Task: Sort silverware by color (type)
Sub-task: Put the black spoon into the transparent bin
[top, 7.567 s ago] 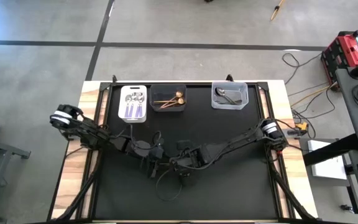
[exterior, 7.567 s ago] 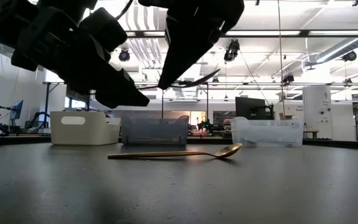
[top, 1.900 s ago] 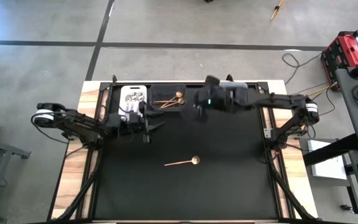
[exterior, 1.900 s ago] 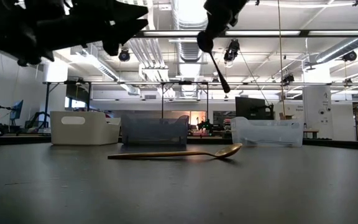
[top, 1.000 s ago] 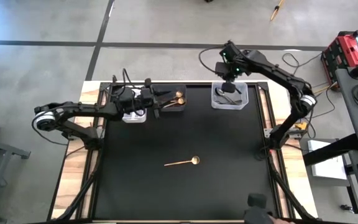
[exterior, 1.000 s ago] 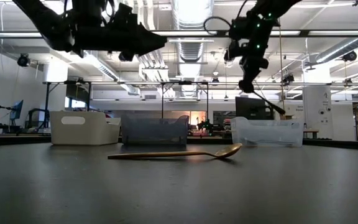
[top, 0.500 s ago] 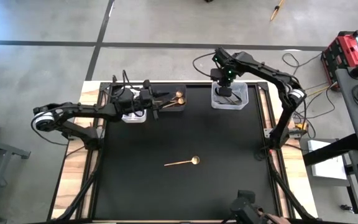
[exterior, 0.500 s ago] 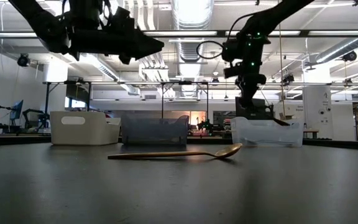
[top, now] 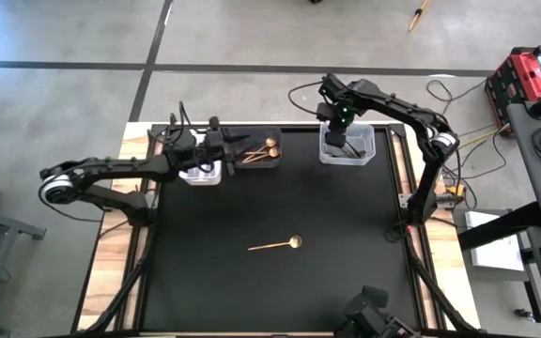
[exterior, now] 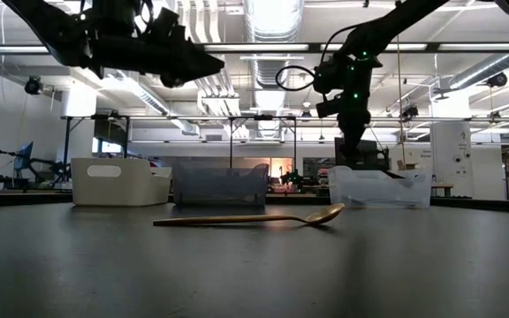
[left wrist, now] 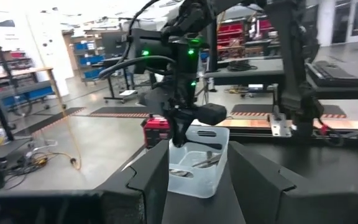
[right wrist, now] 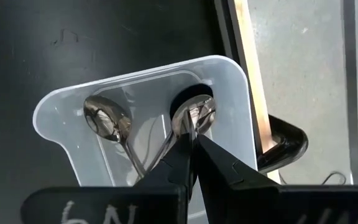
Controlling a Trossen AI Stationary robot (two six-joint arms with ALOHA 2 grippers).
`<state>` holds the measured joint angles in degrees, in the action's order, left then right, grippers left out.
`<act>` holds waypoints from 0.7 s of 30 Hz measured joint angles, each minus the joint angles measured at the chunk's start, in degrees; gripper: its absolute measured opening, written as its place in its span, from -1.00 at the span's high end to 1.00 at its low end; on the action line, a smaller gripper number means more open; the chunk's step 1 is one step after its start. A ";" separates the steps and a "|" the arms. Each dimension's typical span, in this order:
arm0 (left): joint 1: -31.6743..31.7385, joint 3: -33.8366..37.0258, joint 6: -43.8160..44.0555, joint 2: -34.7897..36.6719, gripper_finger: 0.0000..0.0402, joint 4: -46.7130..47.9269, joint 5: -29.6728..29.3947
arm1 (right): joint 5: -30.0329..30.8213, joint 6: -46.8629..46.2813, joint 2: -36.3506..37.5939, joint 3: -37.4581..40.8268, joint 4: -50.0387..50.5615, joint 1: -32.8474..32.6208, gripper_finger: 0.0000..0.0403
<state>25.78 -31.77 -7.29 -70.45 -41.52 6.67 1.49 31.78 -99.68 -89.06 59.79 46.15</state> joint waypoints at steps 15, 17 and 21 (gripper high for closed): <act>0.00 0.02 -1.25 1.57 0.28 4.09 -4.28 | 0.09 -1.29 0.00 1.45 -0.02 -0.02 0.94; 0.00 0.02 -1.25 1.57 0.28 4.09 -4.28 | 0.10 -1.32 0.00 1.70 -0.11 -0.02 0.94; 0.00 0.02 -1.25 1.56 0.28 4.09 -4.29 | 0.13 -1.32 0.00 1.88 -0.39 -0.02 0.94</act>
<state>25.78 -31.75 -8.54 -68.90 -37.43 2.39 1.63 30.46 -99.68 -87.18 59.40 46.13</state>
